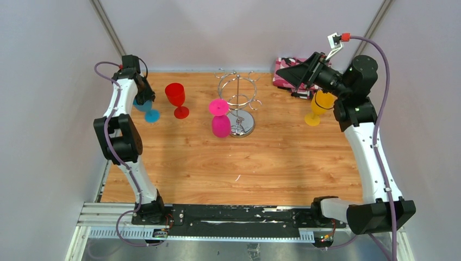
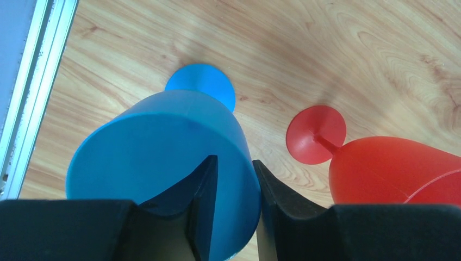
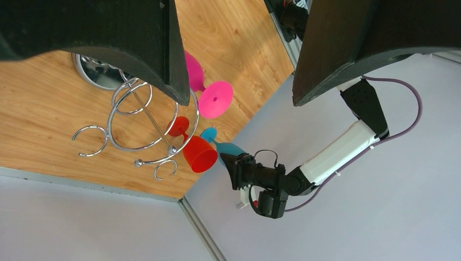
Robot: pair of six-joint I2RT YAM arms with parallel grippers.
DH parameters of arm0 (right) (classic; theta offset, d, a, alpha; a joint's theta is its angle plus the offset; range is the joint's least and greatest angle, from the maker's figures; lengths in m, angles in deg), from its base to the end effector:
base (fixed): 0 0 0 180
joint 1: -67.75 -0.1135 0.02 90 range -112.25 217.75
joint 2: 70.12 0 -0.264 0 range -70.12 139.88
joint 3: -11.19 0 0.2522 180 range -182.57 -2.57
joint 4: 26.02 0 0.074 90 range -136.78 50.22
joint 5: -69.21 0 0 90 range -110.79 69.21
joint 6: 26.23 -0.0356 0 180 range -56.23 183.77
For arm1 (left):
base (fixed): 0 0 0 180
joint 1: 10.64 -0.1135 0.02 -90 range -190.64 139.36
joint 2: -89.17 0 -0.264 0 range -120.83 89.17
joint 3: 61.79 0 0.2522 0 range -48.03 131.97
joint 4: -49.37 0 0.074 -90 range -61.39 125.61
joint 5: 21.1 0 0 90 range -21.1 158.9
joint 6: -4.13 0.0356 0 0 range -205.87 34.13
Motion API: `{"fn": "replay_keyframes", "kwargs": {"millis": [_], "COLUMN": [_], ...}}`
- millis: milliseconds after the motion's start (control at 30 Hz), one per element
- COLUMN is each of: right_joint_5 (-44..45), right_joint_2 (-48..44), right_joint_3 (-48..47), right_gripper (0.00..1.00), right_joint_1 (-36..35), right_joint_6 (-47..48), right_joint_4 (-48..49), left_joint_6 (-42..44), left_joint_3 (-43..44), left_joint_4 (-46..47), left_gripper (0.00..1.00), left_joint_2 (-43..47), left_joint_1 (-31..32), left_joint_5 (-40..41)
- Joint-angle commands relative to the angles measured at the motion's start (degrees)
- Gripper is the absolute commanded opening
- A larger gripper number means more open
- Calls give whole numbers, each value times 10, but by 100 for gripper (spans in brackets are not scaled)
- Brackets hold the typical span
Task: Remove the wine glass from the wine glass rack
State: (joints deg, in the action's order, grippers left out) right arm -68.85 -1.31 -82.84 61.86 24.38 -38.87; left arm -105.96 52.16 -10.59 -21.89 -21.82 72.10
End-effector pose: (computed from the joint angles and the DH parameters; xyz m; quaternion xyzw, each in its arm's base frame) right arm 0.2442 0.0518 0.4881 -0.1388 0.6396 0.5095 0.5586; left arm 0.4178 0.0846 0.2806 -0.2660 0.9210 0.0047 0.2845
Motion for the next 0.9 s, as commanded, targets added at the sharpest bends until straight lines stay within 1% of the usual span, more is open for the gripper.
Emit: {"fn": "replay_keyframes", "kwargs": {"millis": [0, 133, 267, 400, 600, 733, 867], "right_joint_5": [-14, -20, -21, -19, -18, -16, -9], "right_joint_2": [3, 7, 9, 8, 3, -2, -9], "right_joint_3": [8, 13, 14, 19, 29, 35, 34], "right_gripper": [74, 74, 74, 74, 74, 74, 74], "right_joint_1": [9, 9, 9, 9, 9, 9, 9], "right_joint_6": [-10, -20, -24, -24, -25, -21, -6], "right_joint_4": [27, 42, 46, 47, 48, 45, 24], "left_joint_6": [5, 2, 5, 12, 17, 12, -7], "left_joint_3": [-3, -17, -33, -39, -36, -34, -63], "left_joint_4": [13, 31, 45, 54, 69, 72, 100], "left_gripper": [35, 36, 37, 39, 41, 41, 42], "left_joint_2": [9, 38, 80, 125, 184, 231, 315], "left_joint_1": [-4, -4, -2, 6, 24, 48, 112], "left_joint_5": [4, 24, 33, 58, 59, 40, 15]}}
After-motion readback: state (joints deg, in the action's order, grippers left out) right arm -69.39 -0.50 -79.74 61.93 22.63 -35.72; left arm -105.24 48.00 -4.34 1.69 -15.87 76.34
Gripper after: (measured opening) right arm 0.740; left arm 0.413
